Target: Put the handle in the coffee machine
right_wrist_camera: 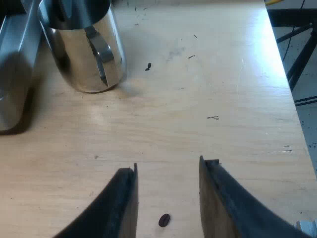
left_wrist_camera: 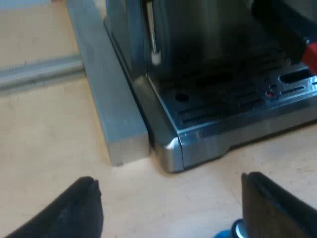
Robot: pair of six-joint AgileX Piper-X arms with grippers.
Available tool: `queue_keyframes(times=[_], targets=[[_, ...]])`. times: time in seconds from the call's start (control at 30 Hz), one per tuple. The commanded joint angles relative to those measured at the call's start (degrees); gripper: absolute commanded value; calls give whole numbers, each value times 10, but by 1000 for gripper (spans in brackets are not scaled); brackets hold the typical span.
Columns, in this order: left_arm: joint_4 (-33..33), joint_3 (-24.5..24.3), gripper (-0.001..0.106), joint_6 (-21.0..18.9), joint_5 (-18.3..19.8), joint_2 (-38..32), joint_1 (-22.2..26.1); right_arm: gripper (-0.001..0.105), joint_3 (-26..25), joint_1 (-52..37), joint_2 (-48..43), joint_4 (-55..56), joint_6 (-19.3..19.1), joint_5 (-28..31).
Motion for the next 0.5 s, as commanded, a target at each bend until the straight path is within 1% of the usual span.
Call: queue_keyframes(times=[0.03,0.17,0.5], targets=[[-25,0,63,18,-1,-76,-6,34,-1,-1,-26,-6,-1,-1],[-25,0,63,18,-1,-76,-22,34,-1,-1,-26,-6,-1,-1],[-25,0,63,18,-1,-76,-22,34,-1,-1,-26,-6,-1,-1]])
